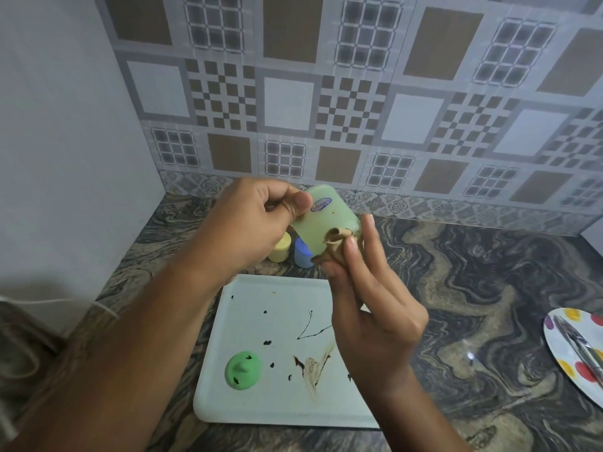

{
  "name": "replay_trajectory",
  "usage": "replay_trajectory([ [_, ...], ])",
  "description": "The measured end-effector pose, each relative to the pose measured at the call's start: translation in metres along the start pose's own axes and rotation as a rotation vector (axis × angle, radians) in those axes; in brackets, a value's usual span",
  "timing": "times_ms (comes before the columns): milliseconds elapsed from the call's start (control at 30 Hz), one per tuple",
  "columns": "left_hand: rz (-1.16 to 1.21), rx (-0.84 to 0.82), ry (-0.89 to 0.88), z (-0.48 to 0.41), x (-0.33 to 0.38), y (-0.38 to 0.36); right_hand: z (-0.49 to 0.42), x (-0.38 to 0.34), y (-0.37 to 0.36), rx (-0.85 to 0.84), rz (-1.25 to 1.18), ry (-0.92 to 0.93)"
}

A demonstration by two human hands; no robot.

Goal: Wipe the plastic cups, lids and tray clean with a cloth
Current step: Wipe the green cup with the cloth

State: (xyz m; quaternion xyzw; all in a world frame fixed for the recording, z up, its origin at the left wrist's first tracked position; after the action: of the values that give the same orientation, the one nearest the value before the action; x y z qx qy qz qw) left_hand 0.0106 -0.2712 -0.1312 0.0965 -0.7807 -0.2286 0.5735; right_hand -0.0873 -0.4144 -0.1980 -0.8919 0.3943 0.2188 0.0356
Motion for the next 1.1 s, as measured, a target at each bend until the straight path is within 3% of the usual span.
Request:
replay_trajectory([
  [133,-0.004,-0.037,-0.021,0.005,0.003,-0.004,-0.009,0.012,0.006,0.124,-0.014,-0.09],
  [367,0.137,-0.028,0.102,-0.003,-0.01,-0.001,-0.012,0.012,0.002,-0.043,-0.101,-0.016],
  [600,0.145,-0.037,0.087,-0.002,-0.007,-0.004,-0.012,0.019,0.002,0.11,-0.187,-0.076],
  [800,0.155,-0.043,0.099,-0.001,-0.009,-0.002,-0.014,0.015,0.001,0.015,-0.212,-0.026],
  [1000,0.151,-0.044,0.095,-0.001,-0.008,-0.002,-0.005,0.037,-0.003,0.14,-0.401,-0.25],
  [1100,0.173,-0.051,0.11,-0.001,-0.009,-0.001,-0.013,0.031,-0.003,0.059,-0.405,-0.212],
])
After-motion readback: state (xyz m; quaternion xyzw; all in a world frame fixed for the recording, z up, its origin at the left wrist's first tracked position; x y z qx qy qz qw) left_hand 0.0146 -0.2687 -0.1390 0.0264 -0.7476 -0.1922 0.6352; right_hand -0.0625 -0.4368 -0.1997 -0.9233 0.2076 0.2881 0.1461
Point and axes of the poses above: each hand's wrist, its own z-axis away from the middle knuckle, its own y-axis out of the back of the hand, x = y × z, the point moved 3 cm from there along -z, towards the middle knuckle, and after that the axes turned 2 degrees about -z, right-handed, at the moved point
